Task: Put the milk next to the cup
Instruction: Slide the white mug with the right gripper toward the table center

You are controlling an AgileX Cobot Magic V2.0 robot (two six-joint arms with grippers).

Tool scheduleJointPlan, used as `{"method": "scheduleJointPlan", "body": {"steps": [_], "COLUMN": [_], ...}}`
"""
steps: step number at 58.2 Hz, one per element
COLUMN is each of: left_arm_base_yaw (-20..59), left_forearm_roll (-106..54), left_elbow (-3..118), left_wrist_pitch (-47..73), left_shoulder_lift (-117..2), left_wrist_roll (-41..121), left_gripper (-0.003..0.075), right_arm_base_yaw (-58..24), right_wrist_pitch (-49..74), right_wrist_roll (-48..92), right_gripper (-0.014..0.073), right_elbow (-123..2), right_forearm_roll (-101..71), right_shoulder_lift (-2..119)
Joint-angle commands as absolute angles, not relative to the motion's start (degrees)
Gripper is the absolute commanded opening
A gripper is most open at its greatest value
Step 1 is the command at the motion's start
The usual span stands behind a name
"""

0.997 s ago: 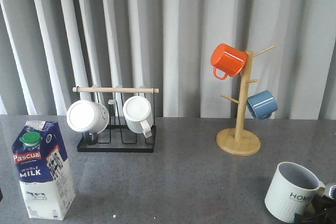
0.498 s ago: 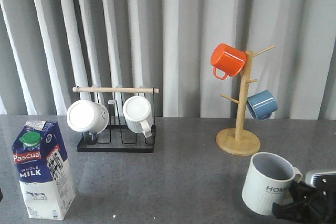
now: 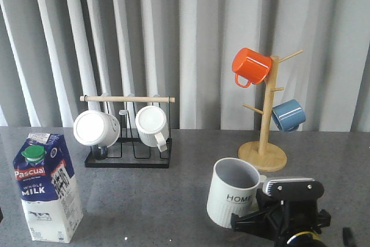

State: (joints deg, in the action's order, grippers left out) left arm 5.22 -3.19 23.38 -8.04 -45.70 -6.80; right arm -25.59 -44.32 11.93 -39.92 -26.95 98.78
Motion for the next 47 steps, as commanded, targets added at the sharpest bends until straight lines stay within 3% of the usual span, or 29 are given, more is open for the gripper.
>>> {"method": "scheduleJointPlan", "body": {"steps": [1, 16, 47], "left_arm_base_yaw": [5.25, 5.25, 5.25], "left_forearm_roll": [-3.34, -3.34, -3.34], "left_elbow": [25.34, 25.34, 25.34], "left_wrist_pitch": [-12.24, -12.24, -12.24], "left_shoulder_lift": [-45.54, -45.54, -45.54], "left_wrist_roll": [-6.72, -6.72, -6.72], "left_gripper": [0.0504, 0.0504, 0.0504], "right_arm_base_yaw": [-28.95, -34.59, -34.56], "right_wrist_pitch": [-50.36, -53.66, -53.41], "right_wrist_roll": [18.50, 23.33, 23.39], "right_gripper": [-0.0004, -0.0003, 0.0004], "right_elbow": [-42.40, -44.24, -44.05], "right_forearm_roll": [-34.12, -44.39, -43.45], "right_shoulder_lift": [98.71, 102.85, 103.97]}}
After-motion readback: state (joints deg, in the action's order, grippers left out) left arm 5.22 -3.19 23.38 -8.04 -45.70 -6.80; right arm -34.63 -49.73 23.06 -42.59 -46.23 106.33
